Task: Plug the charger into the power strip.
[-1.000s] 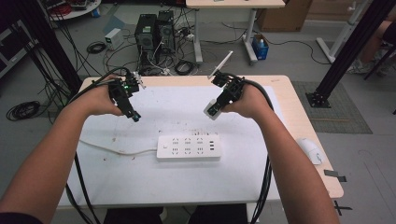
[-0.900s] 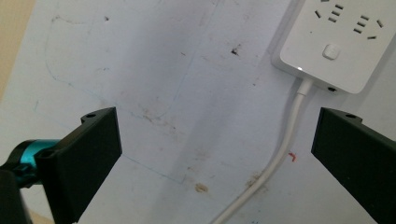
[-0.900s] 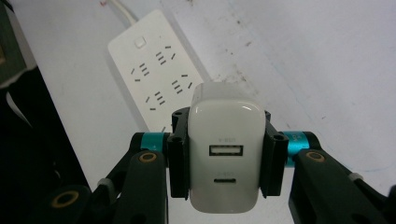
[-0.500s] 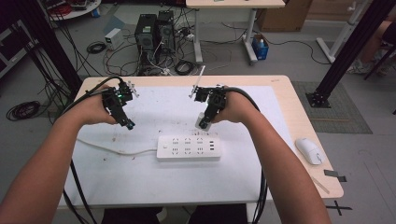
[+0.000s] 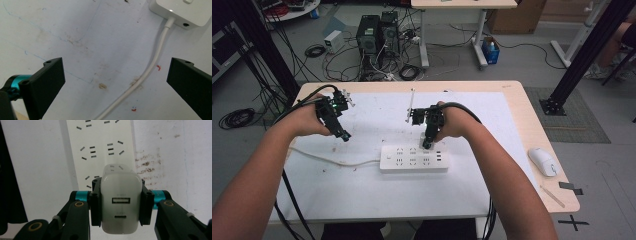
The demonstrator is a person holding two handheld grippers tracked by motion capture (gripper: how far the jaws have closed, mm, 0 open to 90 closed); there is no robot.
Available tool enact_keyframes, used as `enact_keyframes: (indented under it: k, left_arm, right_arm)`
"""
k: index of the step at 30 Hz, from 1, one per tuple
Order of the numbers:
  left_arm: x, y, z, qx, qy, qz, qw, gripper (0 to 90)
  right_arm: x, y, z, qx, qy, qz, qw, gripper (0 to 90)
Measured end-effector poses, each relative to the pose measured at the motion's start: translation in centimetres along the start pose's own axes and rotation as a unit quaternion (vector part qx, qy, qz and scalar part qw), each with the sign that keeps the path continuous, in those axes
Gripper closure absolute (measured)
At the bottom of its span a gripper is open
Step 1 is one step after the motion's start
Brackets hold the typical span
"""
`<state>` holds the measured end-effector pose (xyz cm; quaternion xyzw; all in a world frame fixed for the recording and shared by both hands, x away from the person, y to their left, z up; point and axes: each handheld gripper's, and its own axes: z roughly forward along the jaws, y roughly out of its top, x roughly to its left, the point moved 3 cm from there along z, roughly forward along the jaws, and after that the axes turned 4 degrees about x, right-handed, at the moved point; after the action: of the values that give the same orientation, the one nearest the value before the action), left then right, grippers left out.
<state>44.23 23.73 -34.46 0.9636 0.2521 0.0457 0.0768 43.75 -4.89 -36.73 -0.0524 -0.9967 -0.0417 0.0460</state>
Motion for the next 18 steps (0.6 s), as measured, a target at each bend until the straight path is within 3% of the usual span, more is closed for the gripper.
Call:
enact_keyframes:
  k: [15, 18]
  left_arm:
    - [-0.1, 0.1, 0.2, -0.002, 0.005, 0.009, 0.9999, 1.7]
    - [-0.2, 0.3, 0.3, -0.006, 0.006, 0.005, 1.0000, 1.7]
  right_arm:
    - [-0.2, 0.2, 1.6, 0.013, 0.001, -0.006, 0.9999, 62.4]
    - [0.0, 0.3, 1.8, 0.016, -0.003, -0.024, 0.9996, 62.4]
